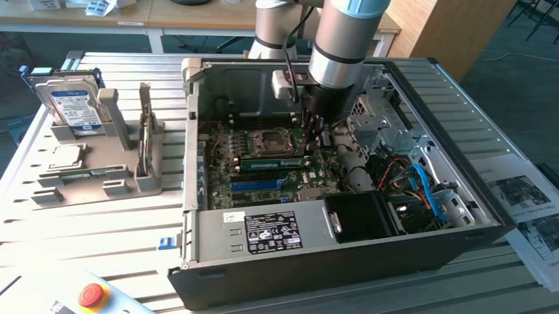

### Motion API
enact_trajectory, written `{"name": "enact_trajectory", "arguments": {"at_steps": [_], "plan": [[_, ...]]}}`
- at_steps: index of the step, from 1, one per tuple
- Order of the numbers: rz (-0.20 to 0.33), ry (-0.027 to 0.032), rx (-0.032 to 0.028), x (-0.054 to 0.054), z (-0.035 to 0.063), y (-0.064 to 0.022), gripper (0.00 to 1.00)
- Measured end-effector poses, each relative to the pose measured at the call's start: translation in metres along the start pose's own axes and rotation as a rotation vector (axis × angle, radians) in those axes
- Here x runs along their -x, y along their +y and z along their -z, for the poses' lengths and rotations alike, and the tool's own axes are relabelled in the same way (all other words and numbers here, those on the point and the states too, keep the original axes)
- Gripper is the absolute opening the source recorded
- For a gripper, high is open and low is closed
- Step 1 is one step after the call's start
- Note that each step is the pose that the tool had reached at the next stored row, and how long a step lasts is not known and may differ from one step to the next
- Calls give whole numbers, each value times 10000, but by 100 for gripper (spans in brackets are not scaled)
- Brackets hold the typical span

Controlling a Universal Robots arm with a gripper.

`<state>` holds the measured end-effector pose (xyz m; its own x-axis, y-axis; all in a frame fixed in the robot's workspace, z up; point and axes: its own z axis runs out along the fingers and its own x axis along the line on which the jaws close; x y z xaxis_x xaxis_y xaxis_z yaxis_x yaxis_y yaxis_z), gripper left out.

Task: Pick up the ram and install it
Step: 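Press down the ram until it locks into place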

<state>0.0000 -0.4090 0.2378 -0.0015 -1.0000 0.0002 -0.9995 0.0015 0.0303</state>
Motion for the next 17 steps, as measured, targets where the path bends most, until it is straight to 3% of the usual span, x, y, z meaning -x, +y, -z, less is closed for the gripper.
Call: {"name": "enact_trajectory", "arguments": {"at_steps": [5,17], "plan": [[2,0,-1,0,0,29,11],[0,1,-49,2,-9,312,11]]}}
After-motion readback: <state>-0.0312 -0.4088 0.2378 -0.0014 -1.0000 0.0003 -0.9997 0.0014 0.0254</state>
